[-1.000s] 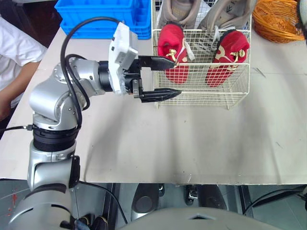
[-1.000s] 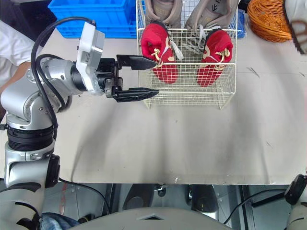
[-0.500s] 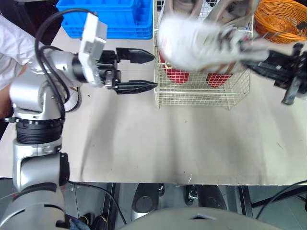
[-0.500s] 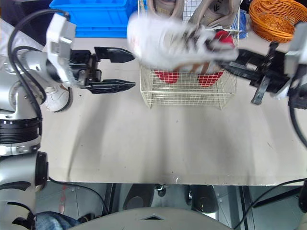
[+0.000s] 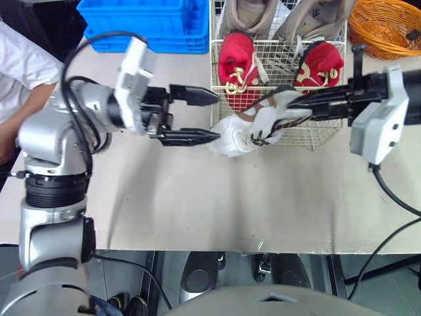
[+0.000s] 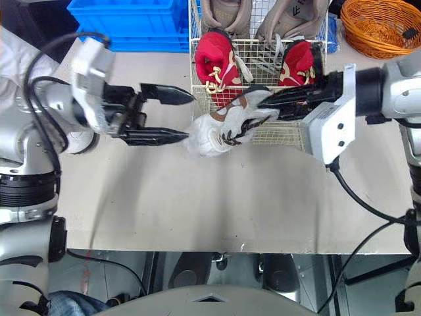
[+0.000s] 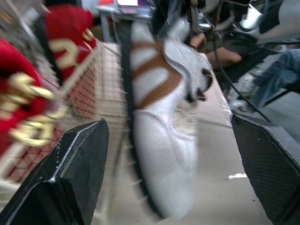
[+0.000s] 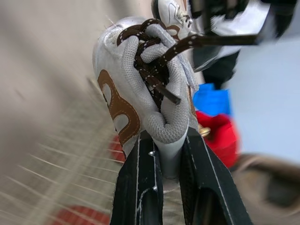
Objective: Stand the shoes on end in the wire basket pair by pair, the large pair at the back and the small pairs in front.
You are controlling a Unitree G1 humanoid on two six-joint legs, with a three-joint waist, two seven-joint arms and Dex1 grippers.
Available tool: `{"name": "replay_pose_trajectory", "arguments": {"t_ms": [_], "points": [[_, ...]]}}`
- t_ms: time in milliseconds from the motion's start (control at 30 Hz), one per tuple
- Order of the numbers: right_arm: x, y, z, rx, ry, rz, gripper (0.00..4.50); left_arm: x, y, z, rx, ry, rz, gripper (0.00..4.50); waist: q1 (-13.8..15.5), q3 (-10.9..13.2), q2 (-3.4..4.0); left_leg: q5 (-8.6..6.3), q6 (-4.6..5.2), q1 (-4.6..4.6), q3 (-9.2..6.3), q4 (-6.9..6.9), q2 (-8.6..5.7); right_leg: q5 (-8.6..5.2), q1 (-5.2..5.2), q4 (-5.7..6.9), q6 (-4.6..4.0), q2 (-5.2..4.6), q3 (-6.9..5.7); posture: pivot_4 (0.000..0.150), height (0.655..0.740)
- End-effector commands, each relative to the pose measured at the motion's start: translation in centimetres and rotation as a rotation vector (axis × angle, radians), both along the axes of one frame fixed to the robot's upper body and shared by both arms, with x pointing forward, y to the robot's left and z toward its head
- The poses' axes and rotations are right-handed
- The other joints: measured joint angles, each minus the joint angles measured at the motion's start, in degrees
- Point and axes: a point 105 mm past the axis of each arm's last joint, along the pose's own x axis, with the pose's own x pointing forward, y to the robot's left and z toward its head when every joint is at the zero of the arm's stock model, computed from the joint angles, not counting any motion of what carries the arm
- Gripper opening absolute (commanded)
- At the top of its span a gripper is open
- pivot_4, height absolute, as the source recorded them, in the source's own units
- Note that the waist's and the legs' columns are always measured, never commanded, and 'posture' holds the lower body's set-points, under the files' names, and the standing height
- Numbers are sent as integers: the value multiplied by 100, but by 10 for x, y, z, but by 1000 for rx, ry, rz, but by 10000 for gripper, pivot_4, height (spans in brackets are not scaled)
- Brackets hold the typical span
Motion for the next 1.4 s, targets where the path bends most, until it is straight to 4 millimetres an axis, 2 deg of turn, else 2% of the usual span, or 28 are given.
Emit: {"name": "replay_pose_trajectory", "arguments": {"t_ms": [33,133,167,233,367,400,433,467,533,567,600,667,733,833,967,1100,1167,1267,1367,1400], "points": [[-7,10,16,19,-164,104,588,2,-7,-1,63,-28,5,45000,-4,1,-1,0,0,-1,0,0,0,0,0,0,0,0,0,1500,6860],[-9,16,21,36,-201,145,588,6,-13,-5,85,-26,0,45000,-2,1,0,0,0,-3,1,0,0,0,-3,2,0,0,0,1500,6860],[-9,17,21,36,-204,148,211,6,-15,-4,81,-30,-5,42401,1,0,0,0,0,-3,1,0,0,0,-3,2,0,0,-1,1500,6860],[-9,17,21,35,-210,155,0,8,-17,-2,70,-33,-7,36121,7,1,-1,0,0,-3,0,1,0,0,-2,2,0,0,-1,1500,6860],[-7,16,21,45,-212,144,0,8,-18,1,63,-44,-15,17761,-2,1,-1,0,0,-4,0,2,0,0,-3,3,0,0,-1,1500,6860],[-6,13,20,57,-190,124,3866,7,-18,2,50,-53,-21,17455,-3,1,-1,0,0,-4,0,2,0,0,-3,3,0,0,-1,1500,6860],[-5,11,19,71,-164,104,8059,6,-19,4,37,-60,-25,12812,-3,1,-1,0,0,-4,0,1,0,0,-3,3,0,0,-1,1500,6860],[-2,7,19,109,-107,68,10528,5,-20,6,15,-66,-30,11660,1,1,-2,0,0,-4,1,1,0,0,-3,3,0,0,-1,1500,6860],[7,-4,15,194,54,-50,19767,3,-21,11,-24,-75,-37,5995,20,1,-2,0,0,-5,-2,2,0,0,-1,3,0,-1,-4,1500,6860],[10,-13,13,296,186,-121,26655,2,-23,15,-59,-85,-40,5128,29,1,-3,0,0,-8,-3,3,0,0,0,2,-1,-2,-7,1500,6860],[12,-19,10,360,274,-167,28834,2,-23,17,-83,-92,-42,5128,27,1,-3,0,0,-10,-6,5,-1,0,2,2,-1,-3,-9,1500,6860],[9,-32,-5,457,521,-286,36921,3,-25,21,-132,-97,-28,5127,33,1,-3,0,0,-11,-10,8,-1,1,5,1,-1,-4,-13,1500,6860],[-2,-31,-19,540,777,-355,44323,6,-28,20,-160,-102,-8,5127,24,1,-2,0,1,-14,-18,7,-3,1,8,1,-2,-6,-20,1500,6860],[-18,-18,-25,699,1076,-350,45000,10,-31,19,-191,-113,20,5125,-11,2,-18,0,0,-11,-38,8,0,2,21,-2,-3,-4,-37,1500,6860],[-23,-10,-32,994,1375,-327,45000,14,-37,13,-222,-101,40,5125,-3,1,-11,1,-1,20,-39,5,0,2,47,0,-4,-6,-34,1500,6860],[-23,-7,-16,1239,1538,-226,45000,12,-40,9,-237,-81,32,5125,10,1,-11,1,0,12,-41,9,-6,2,46,-6,-4,-8,-36,1500,6860],[-25,-7,-7,1287,1579,-189,45000,12,-41,8,-236,-78,32,5125,9,1,-12,1,0,11,-39,11,-9,2,46,-6,-3,-9,-35,1500,6860],[-25,-5,-4,1295,1586,-208,45000,13,-42,8,-238,-78,33,5125,17,1,-12,1,0,12,-44,10,-8,2,45,-6,-3,-6,-38,1500,6860],[-24,-2,-4,1309,1590,-225,37486,14,-43,8,-234,-81,26,5125,13,1,-11,1,0,11,-44,8,-8,2,45,-8,-3,-5,-39,1500,6860],[-23,-1,-4,1312,1592,-229,32278,13,-44,8,-236,-76,20,5125,12,1,-11,1,0,11,-42,7,-8,2,45,-8,-3,-5,-38,1500,6860]]}}
